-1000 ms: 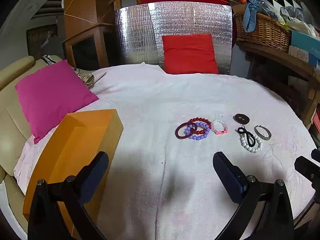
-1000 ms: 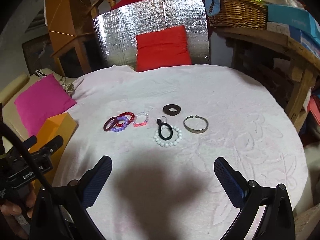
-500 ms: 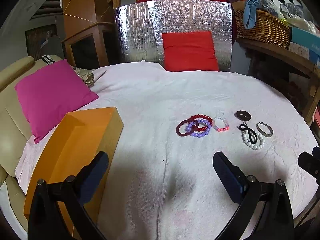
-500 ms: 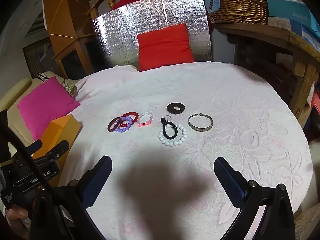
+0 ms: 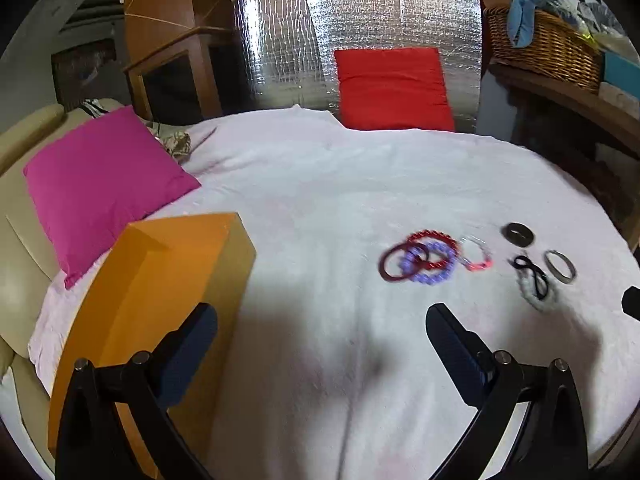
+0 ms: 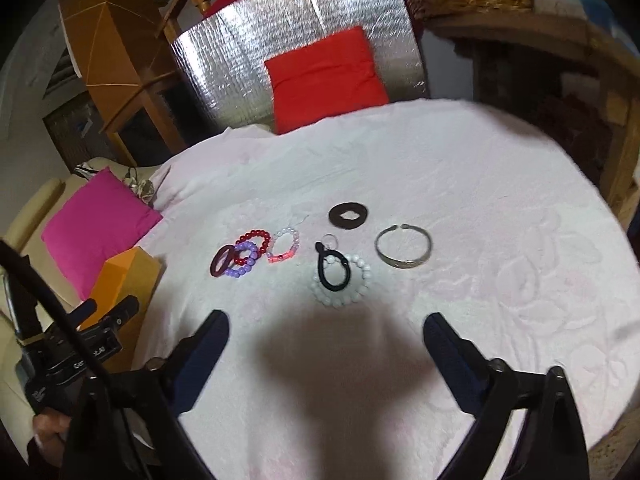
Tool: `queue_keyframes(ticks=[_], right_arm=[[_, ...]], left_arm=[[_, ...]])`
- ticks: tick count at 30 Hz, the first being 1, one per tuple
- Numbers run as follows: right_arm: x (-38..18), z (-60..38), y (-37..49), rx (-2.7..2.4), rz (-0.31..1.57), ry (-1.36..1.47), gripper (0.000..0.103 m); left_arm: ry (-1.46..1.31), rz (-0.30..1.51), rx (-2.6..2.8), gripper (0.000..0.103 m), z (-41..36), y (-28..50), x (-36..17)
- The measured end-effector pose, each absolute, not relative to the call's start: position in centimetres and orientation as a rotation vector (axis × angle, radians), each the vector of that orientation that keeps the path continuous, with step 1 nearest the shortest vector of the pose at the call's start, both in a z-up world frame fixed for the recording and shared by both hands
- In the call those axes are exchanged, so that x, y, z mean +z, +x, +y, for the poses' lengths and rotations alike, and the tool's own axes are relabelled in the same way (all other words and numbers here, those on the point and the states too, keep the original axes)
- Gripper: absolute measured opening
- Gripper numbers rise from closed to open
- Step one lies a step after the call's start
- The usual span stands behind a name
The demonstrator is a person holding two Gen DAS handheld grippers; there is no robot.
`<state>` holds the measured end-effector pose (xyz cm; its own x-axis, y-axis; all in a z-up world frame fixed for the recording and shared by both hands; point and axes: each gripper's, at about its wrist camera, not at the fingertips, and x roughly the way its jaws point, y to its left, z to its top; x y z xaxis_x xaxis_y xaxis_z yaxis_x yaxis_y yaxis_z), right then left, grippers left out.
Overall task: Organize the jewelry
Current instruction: 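Grasp the black hair tie with the right gripper while the left grasps the dark red ring bracelet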
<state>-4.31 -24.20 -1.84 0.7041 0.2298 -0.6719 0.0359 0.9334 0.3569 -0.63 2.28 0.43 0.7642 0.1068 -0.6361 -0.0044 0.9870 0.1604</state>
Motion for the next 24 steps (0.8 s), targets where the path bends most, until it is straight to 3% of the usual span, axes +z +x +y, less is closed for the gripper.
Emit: queue_keyframes(ticks=[2,6,15,18,24], right_arm=[[-2.2,-23.9,-2.7,0.125,0.801,0.347,0.088],[-2.8,-22.6,0.4,0.165,0.826,0.301,0.066],[-5.8,-21.1,6.5,0.162,0.922,0.298,0.031],[-7.0,-21.0,7.5,0.152,0.963,0.303,0.013],[-6.7,-22.2,7.2,0.128,0.946,0.321,0.007]], left_arm=[[0.153,0.706,0.06,0.103,2.4,0.3,0.1],[0.15,0.751,0.054,0.103,2.5,2.1,-1.1],[0.164,0.781,0.035,0.103,1.4,5.1,-2.8],[0.171,0.766,-0.004,0.103,0.5,6.0,-3.0],[0.165,0.791,-0.097,0.103,-1.4,8.2,-4.1]])
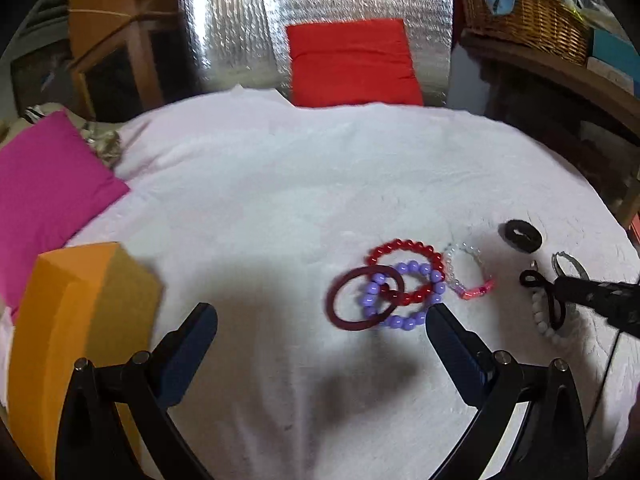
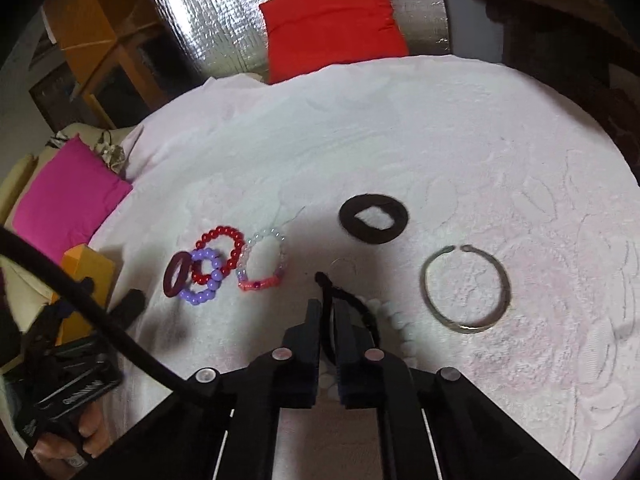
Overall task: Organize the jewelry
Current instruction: 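Grasp the black hair tie with the right gripper while the left grasps the dark red ring bracelet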
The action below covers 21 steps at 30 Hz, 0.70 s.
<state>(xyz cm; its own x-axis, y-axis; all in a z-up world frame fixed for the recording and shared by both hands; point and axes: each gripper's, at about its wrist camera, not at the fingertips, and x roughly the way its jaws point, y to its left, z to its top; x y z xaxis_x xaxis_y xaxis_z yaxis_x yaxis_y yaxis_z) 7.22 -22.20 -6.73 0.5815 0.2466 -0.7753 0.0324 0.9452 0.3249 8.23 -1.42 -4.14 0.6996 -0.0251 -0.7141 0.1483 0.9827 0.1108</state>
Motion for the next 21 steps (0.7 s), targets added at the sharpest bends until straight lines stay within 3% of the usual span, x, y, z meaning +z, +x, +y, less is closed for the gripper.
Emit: queue_keyframes(ticks=[5,10,15,16,17,19,21], right_arm=[[-5.9,-24.1,6.5,0.127,0.913,0.395,0.007],[-5.6,-25.1,6.1,0.141,0.913,0.453,0.007],[-5.5,-26.7,5.8,0.14,0.895,0.531,0.008],[-5.5,-26.9,5.9,0.144,0.898,0.548,0.013],[-5.6,-26.9,5.9,0.145,0.9,0.552,0.018],[-5.5,-26.4,6.0,0.142,0.894,0.536,0.044],[-5.5,-25.7,6.3,0.149,0.897,0.513,0.057]], left_arm=[[0.115,0.835,-0.152,0.09,-1.9,9.6,-5.2],[0.086,0.896,-0.183,0.049,-2.3,11.3,-6.6],[0.074,0.892,-0.243,0.016,-2.9,10.9,-6.6],[0.072,0.884,-0.259,0.009,-2.9,10.9,-6.4],[0.064,0.88,-0.267,0.009,-2.7,10.8,-6.2],[0.045,0.877,-0.277,0.008,-2.2,10.6,-6.0],[0.028,0.876,-0.289,0.007,-1.7,10.6,-6.0]])
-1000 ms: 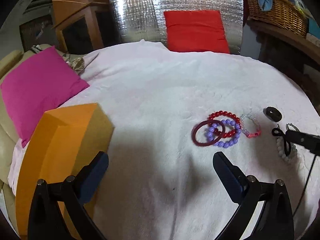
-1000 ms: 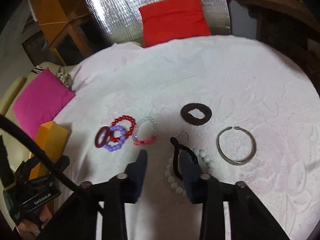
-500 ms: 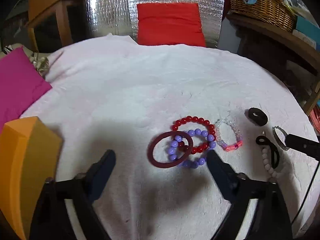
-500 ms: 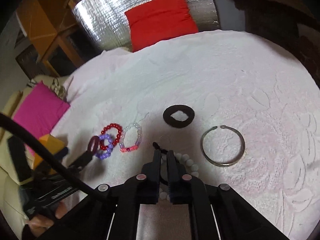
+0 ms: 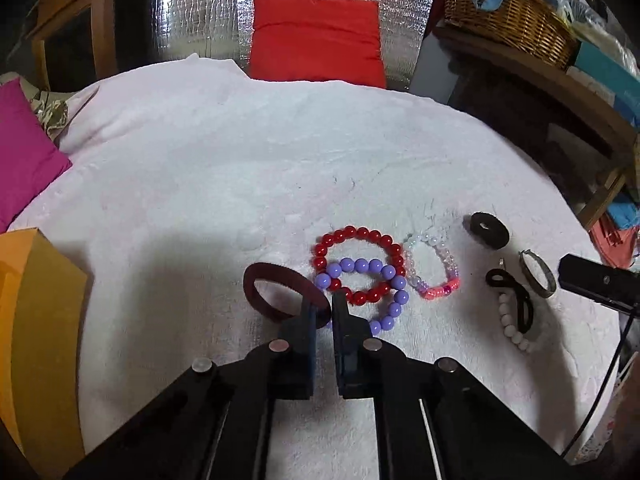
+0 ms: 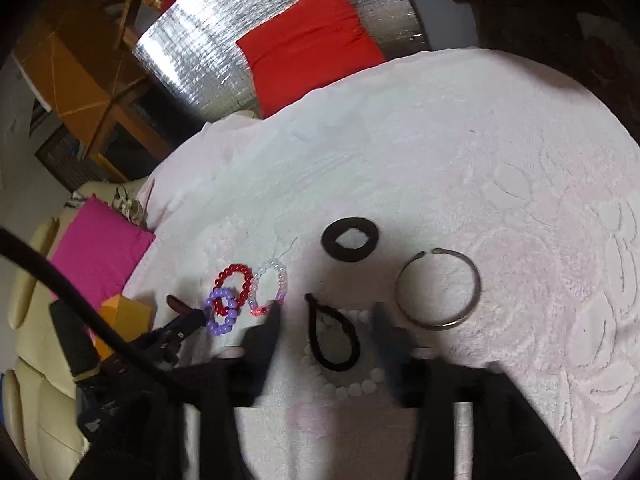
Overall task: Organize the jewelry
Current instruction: 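Grasp the black hair tie with the right gripper while the left grasps the dark red ring bracelet, then carry the dark red bracelet in the left gripper while the right carries the hair tie to the orange box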
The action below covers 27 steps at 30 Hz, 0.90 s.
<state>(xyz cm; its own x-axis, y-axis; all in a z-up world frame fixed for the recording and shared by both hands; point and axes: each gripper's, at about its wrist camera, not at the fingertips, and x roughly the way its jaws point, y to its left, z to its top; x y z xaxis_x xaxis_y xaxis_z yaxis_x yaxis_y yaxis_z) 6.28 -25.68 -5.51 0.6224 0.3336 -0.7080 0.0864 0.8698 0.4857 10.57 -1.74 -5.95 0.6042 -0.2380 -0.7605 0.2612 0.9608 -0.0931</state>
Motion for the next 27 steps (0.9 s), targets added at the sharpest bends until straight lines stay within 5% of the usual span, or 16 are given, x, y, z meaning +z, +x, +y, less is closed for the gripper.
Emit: queue_keyframes(ticks=[3,8,10,12,27], right_arm=[[-5.6,-23.9,6.6,0.162,0.9,0.439,0.057],[-7.7,-21.9,8.1,0.131,0.983,0.347,0.031],[-8.8,-22.0,8.7,0.109,1.018,0.352,0.014],[-8.9,-22.4,8.6,0.107,1.014,0.374,0.01],[-4.2,-24.3,4.8,0.343,0.849,0.635,0.01]], left_arm=[[0.007,0.874,-0.296,0.007,-1.0,10.4,-5.7],[-0.025,0.862,-0.316,0.007,0.0,9.9,-5.2],[-0.027,0.85,-0.33,0.007,0.2,9.7,-4.8],[-0.028,0.84,-0.341,0.007,0.4,9.5,-4.5],[-0.019,0.725,-0.403,0.007,0.9,4.2,0.3]])
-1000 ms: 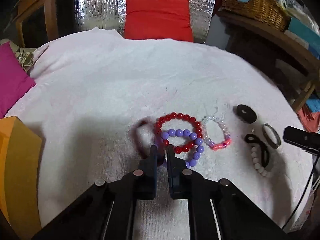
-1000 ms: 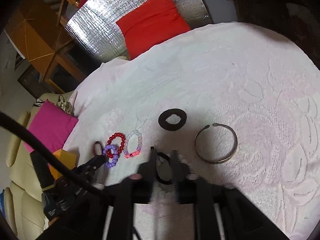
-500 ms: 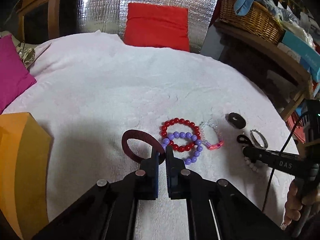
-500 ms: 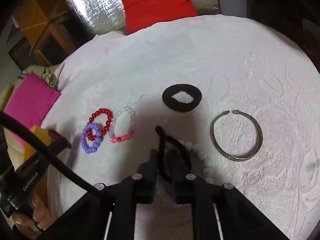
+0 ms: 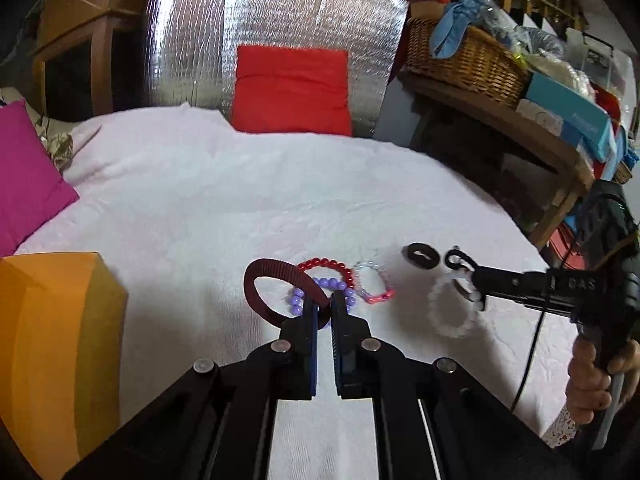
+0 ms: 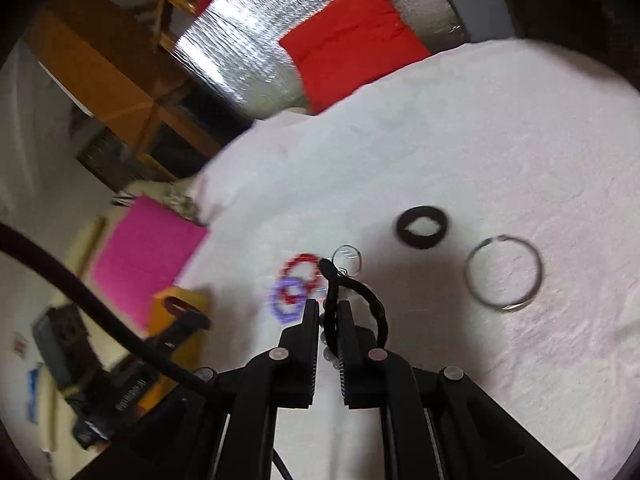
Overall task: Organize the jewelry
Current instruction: 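Carry the dark red bracelet in the left gripper while the right carries the hair tie to the orange box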
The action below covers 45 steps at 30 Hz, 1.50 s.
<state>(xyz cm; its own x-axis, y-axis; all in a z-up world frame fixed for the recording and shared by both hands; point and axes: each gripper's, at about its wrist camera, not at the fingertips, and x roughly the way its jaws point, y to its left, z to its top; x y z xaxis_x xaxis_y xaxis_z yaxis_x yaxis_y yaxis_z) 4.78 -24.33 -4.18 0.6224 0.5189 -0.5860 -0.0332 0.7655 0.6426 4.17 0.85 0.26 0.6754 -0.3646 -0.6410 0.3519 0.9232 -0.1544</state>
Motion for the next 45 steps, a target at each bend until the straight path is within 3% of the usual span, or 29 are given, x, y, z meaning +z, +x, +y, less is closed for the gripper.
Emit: queue_keyframes(ticks=[13,20,21,25,26,30,34,45], right_arm=[[-6.5,-25.3,4.9,0.304,0.963,0.739,0.012],[-6.7,-26.0,4.7,0.215,0.989,0.658,0.012],[-6.7,-26.0,4.8,0.197,0.993,0.642,0.015],[-7.2,-25.4,5.4,0.165,0.988,0.591,0.054],[-7.5,-24.9,5.8,0.164,0.997,0.582,0.055],[-8.5,-22.7,7.5,0.131,1.019,0.475,0.053],[-9.1,-21.6,8.2,0.059,1.026,0.357,0.01],[-2.8,-19.4,4.1,0.277,0.814,0.503,0.008]], left_arm=[[-0.01,0.725,-0.375,0.007,2.5,3.1,0.3],[-0.01,0.724,-0.379,0.007,1.9,3.0,0.4],[-0.009,0.726,-0.374,0.007,1.8,3.1,0.3],[-0.01,0.733,-0.361,0.007,1.7,3.2,0.1],[-0.009,0.734,-0.36,0.007,1.6,3.2,0.1],[-0.013,0.736,-0.369,0.007,1.6,3.2,0.1],[-0.023,0.724,-0.372,0.007,2.0,2.9,0.6],[-0.132,0.551,-0.346,0.007,7.4,-2.8,6.0]])
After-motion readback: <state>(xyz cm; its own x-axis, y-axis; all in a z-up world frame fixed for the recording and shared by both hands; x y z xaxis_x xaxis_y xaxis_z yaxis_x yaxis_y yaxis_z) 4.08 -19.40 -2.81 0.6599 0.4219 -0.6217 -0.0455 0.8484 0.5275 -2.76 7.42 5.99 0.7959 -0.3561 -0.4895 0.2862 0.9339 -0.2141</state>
